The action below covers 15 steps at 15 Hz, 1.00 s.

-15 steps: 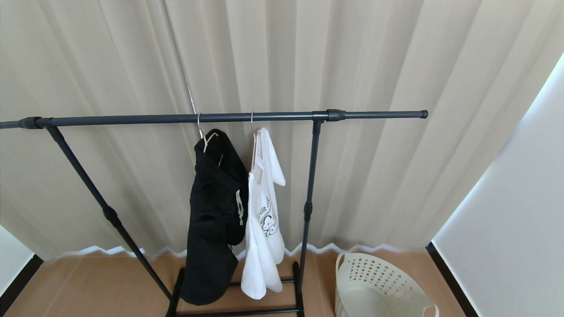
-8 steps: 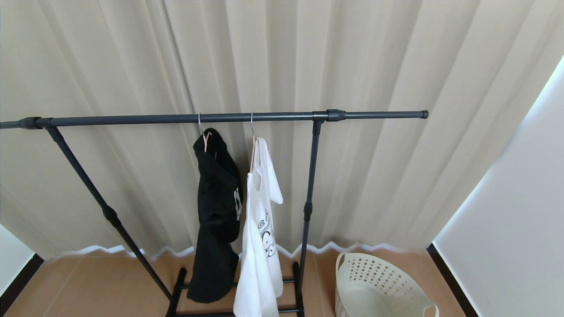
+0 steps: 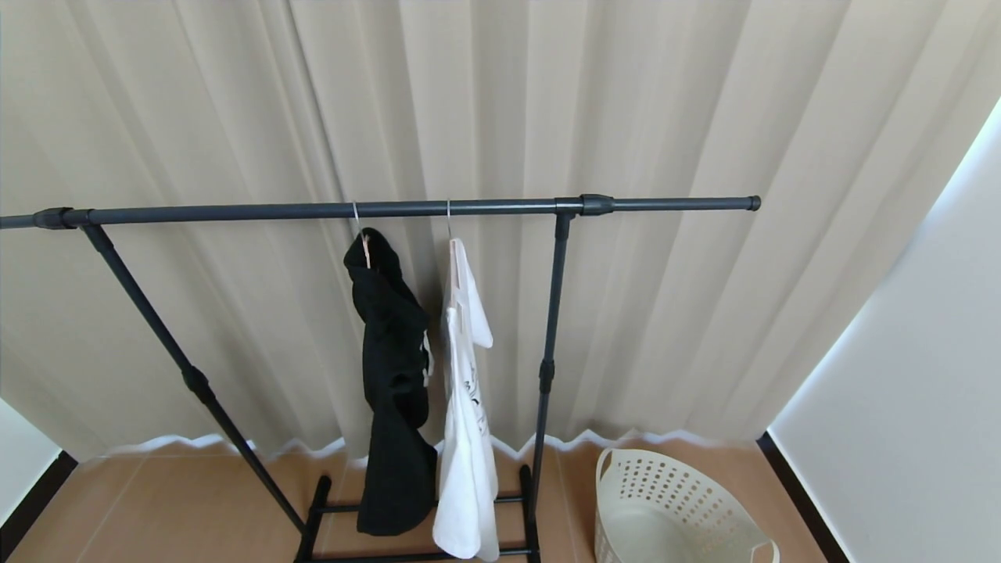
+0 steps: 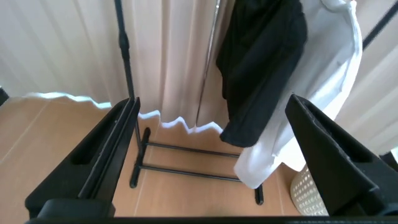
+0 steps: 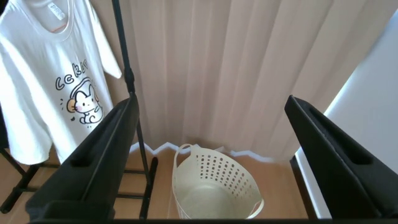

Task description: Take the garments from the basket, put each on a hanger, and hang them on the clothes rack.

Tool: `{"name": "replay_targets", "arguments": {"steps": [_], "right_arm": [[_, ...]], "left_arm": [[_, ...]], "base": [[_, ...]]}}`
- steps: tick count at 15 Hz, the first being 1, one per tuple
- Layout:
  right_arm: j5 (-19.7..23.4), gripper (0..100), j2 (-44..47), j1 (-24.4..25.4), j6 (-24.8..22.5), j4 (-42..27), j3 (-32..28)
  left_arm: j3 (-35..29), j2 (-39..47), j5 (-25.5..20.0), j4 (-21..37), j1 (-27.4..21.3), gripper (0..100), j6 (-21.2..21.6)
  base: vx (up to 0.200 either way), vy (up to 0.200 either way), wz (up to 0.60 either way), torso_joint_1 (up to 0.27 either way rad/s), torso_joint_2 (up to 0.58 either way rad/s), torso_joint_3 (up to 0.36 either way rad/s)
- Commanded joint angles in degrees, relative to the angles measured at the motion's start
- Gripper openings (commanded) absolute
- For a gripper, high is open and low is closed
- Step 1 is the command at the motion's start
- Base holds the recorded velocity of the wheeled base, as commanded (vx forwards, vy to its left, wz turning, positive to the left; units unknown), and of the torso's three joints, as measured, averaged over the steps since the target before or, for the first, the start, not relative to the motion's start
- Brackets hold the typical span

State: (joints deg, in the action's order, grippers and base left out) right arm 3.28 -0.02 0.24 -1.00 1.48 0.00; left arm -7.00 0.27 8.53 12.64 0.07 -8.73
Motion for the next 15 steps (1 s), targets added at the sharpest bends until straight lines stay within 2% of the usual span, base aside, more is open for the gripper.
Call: {"name": "replay_targets", "arguments": {"steps": [1, 3, 5, 6, 7, 8, 9, 12, 13, 15], "right_arm": [[-0.03, 100, 0.11, 0.02, 0.03, 0.02, 0.00], [-0.29, 100, 0.02, 0.02, 0.21, 0.19, 0.00], [-3.28, 100, 0.11, 0.02, -0.06, 0.19, 0.00], [-3.46, 100, 0.11, 0.02, -0.06, 0.19, 0.00], [-4.16, 100, 0.11, 0.02, -0.49, 0.11, 0.00], [-4.16, 100, 0.11, 0.02, -0.93, 0.11, 0.00], [-4.07, 100, 0.11, 0.02, -1.20, 0.11, 0.00], [-3.81, 100, 0.11, 0.02, -1.37, 0.11, 0.00], [-3.72, 100, 0.11, 0.02, -1.37, 0.02, 0.00], [-3.63, 100, 0.11, 0.02, -1.64, -0.07, 0.00]], "left_arm": [[-0.12, 0.26, -0.27, 0.01, 0.01, 100, -4.72], [0.05, 0.35, 0.08, 0.01, -0.07, 100, 0.38], [0.58, 0.35, 0.43, -0.69, -0.07, 100, 10.13], [0.67, 0.35, 0.43, -0.86, -0.07, 100, 10.84], [5.42, 0.35, -0.45, -9.13, -0.07, 100, 18.31], [5.94, 0.35, -2.82, -11.15, -0.07, 100, 19.19], [5.68, 0.26, -7.92, -10.00, -0.07, 100, 18.66], [5.50, 0.17, -9.41, -9.92, -0.07, 100, 19.10], [5.50, 0.17, -9.41, -9.92, -0.07, 100, 18.04], [6.12, 0.17, -9.41, -10.44, -0.07, 100, 12.77]], "base": [[0.000, 0.000, 0.00, 0.000, 0.00, 0.000], [0.000, 0.000, 0.00, 0.000, 0.00, 0.000], [0.000, 0.000, 0.00, 0.000, 0.00, 0.000], [0.000, 0.000, 0.00, 0.000, 0.00, 0.000], [0.000, 0.000, 0.00, 0.000, 0.00, 0.000], [0.000, 0.000, 0.00, 0.000, 0.00, 0.000], [0.000, 0.000, 0.00, 0.000, 0.00, 0.000], [0.000, 0.000, 0.00, 0.000, 0.00, 0.000], [0.000, 0.000, 0.00, 0.000, 0.00, 0.000], [0.000, 0.000, 0.00, 0.000, 0.00, 0.000]]}}
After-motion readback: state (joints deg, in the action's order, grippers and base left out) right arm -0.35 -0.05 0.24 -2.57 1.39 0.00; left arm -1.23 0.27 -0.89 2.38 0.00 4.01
